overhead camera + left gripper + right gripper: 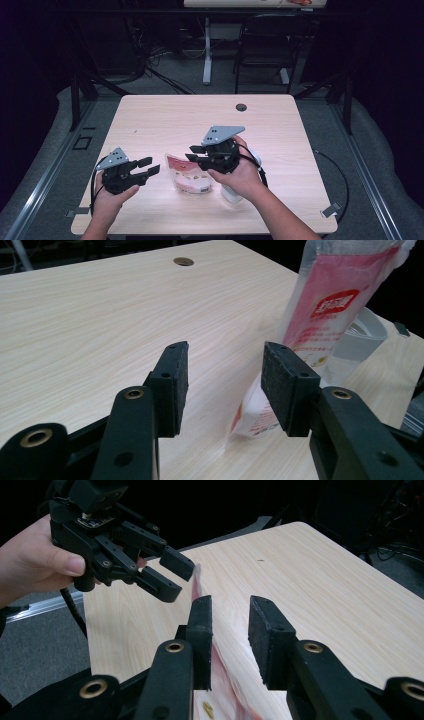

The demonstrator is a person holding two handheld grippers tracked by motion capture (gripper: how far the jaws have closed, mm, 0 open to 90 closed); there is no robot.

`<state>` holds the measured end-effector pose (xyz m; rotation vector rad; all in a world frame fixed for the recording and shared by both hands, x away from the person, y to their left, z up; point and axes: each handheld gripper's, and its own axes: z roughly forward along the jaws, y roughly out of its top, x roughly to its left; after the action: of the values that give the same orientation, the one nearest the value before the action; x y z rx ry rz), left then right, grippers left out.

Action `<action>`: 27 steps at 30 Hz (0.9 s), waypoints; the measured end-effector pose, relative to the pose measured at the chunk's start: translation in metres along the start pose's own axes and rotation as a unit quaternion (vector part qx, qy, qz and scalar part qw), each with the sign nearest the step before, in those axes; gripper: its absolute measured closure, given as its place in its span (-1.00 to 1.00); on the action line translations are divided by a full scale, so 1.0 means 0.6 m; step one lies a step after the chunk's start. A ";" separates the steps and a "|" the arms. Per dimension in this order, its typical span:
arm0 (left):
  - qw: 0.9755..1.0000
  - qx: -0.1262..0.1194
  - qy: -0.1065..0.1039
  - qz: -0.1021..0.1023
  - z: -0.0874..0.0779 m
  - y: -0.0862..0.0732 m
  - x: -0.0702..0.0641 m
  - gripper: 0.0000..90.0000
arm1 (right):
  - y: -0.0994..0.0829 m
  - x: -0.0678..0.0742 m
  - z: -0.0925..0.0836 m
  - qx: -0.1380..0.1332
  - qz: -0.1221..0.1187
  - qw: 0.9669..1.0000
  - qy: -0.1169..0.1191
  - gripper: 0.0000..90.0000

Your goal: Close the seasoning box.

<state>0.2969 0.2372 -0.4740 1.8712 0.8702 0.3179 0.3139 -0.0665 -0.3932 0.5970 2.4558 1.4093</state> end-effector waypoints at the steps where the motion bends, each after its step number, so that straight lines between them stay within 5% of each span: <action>1: 1.000 -0.002 0.001 -0.002 0.000 -0.001 0.000 0.20 | 0.004 0.001 0.005 0.001 0.000 1.000 0.004 0.58; 6: 1.000 -0.001 0.003 -0.002 -0.002 -0.001 0.000 0.20 | 0.019 0.005 0.028 0.017 -0.008 1.000 0.023 0.55; 27: 1.000 0.005 -0.009 0.000 0.001 -0.003 0.005 0.28 | 0.045 0.010 0.078 0.084 -0.031 0.996 0.023 0.61</action>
<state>0.2983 0.2391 -0.4763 1.8816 0.8603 0.2966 0.3337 -0.0158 -0.3933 0.5225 2.6238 1.2165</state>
